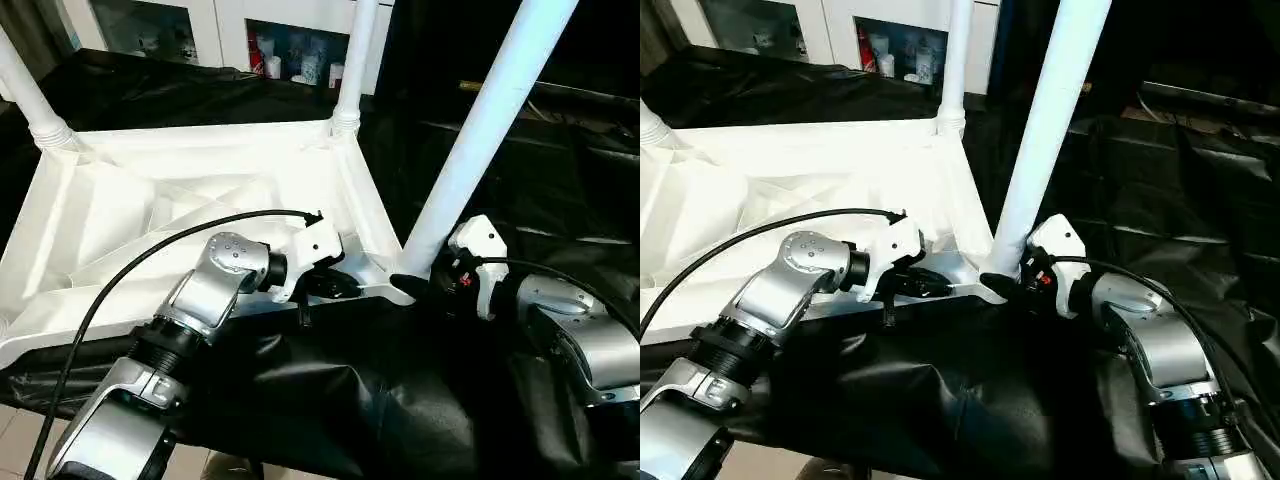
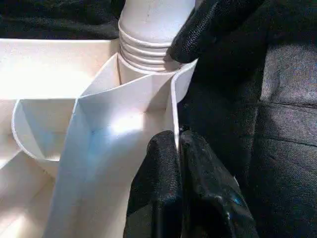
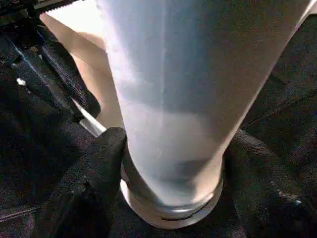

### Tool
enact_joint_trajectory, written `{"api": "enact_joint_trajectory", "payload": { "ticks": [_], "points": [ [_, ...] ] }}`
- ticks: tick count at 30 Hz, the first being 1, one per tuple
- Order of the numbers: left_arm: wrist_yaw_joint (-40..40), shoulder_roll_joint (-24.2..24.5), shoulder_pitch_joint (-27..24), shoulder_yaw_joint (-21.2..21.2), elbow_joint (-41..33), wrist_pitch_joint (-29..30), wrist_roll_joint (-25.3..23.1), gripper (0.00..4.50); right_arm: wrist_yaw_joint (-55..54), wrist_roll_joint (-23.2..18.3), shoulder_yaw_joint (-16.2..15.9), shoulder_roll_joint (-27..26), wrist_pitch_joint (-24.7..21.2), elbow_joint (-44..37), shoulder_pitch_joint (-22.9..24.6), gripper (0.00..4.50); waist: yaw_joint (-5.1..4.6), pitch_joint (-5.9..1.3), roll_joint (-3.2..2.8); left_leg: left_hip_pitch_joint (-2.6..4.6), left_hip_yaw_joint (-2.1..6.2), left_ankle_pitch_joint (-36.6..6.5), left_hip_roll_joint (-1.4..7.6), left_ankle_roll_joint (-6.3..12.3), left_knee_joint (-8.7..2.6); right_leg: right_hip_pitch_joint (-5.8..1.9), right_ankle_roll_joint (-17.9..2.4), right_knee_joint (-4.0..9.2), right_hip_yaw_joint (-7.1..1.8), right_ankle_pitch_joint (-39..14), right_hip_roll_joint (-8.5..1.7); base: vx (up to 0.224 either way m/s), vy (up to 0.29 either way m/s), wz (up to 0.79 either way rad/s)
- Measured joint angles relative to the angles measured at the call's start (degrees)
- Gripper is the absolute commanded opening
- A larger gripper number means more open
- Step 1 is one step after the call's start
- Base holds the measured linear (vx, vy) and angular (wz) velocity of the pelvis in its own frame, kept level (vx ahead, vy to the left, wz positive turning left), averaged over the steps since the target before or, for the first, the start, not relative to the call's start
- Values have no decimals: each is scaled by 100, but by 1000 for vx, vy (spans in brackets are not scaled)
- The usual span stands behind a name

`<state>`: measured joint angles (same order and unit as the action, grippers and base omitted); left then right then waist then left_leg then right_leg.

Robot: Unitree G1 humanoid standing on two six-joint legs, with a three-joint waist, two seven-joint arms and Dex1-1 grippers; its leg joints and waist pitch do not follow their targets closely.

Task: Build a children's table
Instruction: Rotate leg to tighten

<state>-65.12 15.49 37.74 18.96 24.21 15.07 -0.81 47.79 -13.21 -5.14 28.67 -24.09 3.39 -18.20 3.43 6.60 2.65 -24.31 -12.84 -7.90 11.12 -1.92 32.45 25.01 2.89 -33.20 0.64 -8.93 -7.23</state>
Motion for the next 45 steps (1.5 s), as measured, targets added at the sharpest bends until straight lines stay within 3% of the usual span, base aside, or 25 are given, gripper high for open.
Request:
{"api": "enact_joint_trajectory", "payload": {
  "ticks": [6, 11, 14, 19, 25, 27, 33, 41, 42, 45],
  "points": [
    [42, 1, -9, -1, 0, 5, 0, 0, -54, 29, 8, -48, 2, 0, 6, 265, -6, 0, 0, 1, 0, 0, 0, 0, 4, -2, 0, -3, -1, 0, 0, 0, 0, 0],
    [842, -347, 232, -124, 431, 173, -148, 0, -1373, 229, 244, -844, -67, 386, -202, 264, -69, -5, 8, 12, -1, 0, -2, 0, 22, -8, -12, -14, -9, 8, 1, 0, 0, 0],
    [1942, -940, 650, -258, 1158, 328, -338, 0, -3073, 453, 701, -1861, -301, 895, -651, 264, -116, -7, 11, 12, -1, 0, -10, -1, 23, -6, -4, -2, -12, 3, -1, -17, 2, 0],
    [2623, -1381, 820, -297, 1517, 432, -353, 0, -4247, 677, 821, -2411, -402, 1243, -1000, 264, -124, -14, 20, 17, 6, 0, -19, -1, 21, -29, 3, 14, -10, -1, -2, 0, 0, 0],
    [2678, -1412, 901, -352, 1711, 319, -384, 0, -4550, 823, 878, -2641, -224, 1462, -1123, 264, -142, -14, 20, 16, 15, -1, -19, -1, 19, -25, 6, 18, -3, -2, -2, 0, 0, 0],
    [2652, -1381, 900, -330, 1714, 246, -399, 0, -4539, 810, 892, -2650, -172, 1477, -1123, 319, -142, -14, 20, 13, 15, -1, -19, -1, 17, -19, 6, 18, -3, -1, -2, 0, 0, 0],
    [2446, -1185, 856, -328, 1637, 67, -387, 0, -4132, 672, 841, -2481, -201, 1501, -1072, 364, -176, -8, 13, 6, 16, 0, -18, -1, 2, 7, 9, 18, -1, 1, -1, 0, 0, 0],
    [1448, -651, 447, -227, 952, -193, -238, 0, -2581, 412, 515, -1378, -460, 637, -632, 422, -89, -8, -24, 10, 16, 0, -4, -3, -45, 8, -3, 6, 9, 40, 4, 8, -2, 0],
    [1244, -515, 387, -206, 807, -194, -207, 0, -2261, 352, 427, -1153, -538, 451, -537, 442, -60, -4, -31, 6, 16, 1, -1, -2, -43, 12, 0, 6, 9, 38, 8, 0, 0, 0],
    [765, -259, 239, -119, 519, -199, -66, 0, -1398, 148, 261, -469, -647, 53, -261, 448, -3, -3, -34, 5, 9, 1, 1, -2, -28, 7, 13, 9, 5, 17, 7, 0, 0, 0]
  ]
}}
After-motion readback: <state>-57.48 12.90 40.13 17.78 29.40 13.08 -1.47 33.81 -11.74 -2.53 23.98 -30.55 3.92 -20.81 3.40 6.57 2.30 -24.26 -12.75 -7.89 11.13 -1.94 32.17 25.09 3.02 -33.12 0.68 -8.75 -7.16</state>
